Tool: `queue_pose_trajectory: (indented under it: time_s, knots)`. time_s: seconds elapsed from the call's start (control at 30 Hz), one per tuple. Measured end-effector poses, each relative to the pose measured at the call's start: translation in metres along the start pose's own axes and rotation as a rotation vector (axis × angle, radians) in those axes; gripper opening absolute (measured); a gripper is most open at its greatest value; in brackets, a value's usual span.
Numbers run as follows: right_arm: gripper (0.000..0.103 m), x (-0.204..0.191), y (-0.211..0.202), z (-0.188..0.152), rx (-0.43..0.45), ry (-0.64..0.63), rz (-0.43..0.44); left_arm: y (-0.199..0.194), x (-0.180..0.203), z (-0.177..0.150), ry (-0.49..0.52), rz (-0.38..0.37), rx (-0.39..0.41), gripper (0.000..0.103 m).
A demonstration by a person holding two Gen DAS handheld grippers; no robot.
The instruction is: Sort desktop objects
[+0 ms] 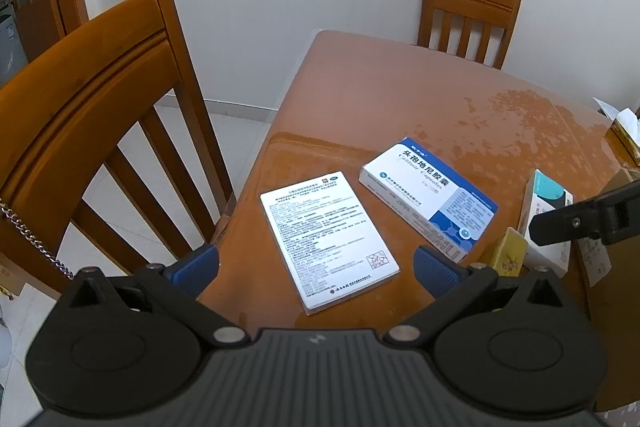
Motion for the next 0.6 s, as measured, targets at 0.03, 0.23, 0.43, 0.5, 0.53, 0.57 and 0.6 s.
queue_pose_trajectory:
  time_s: [0.03, 0.23, 0.43, 0.5, 0.53, 0.57, 0.6]
  knots:
    - [0.096, 0.0, 0.0, 0.0, 0.001, -0.001, 0.001, 0.0, 0.0, 0.0, -0.001, 0.001, 0.0, 0.103]
    - [0.096, -0.002, 0.0, -0.001, 0.0, -0.003, 0.002, 0.003, -0.003, 0.001, -0.012, 0.011, 0.005, 0.103]
    - [0.096, -0.001, -0.001, -0.001, 0.001, 0.0, 0.005, 0.004, 0.006, -0.005, 0.01, -0.018, 0.003, 0.103]
    - [0.096, -0.001, -0.001, -0.001, 0.001, 0.001, 0.006, 0.004, 0.009, -0.007, 0.019, -0.029, 0.002, 0.103]
    - [0.096, -0.001, -0.001, -0.001, 0.001, 0.002, 0.007, 0.004, 0.011, -0.008, 0.024, -0.035, 0.001, 0.103]
    - [0.096, -0.002, -0.001, -0.001, 0.002, 0.002, 0.008, 0.004, 0.013, -0.009, 0.028, -0.041, 0.001, 0.103]
    - [0.096, -0.002, -0.001, -0.001, 0.001, 0.003, 0.009, 0.004, 0.015, -0.01, 0.033, -0.047, 0.0, 0.103]
Point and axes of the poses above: each gripper's, at about its wrist camera, not at the fingertips, and y roughly the way its jaws point, x to its right, z to its top, the point moved 10 cm from there along y, roughly the way its jaws point, and after that the axes turned 7 degrees about z, right-handed, at the moved point
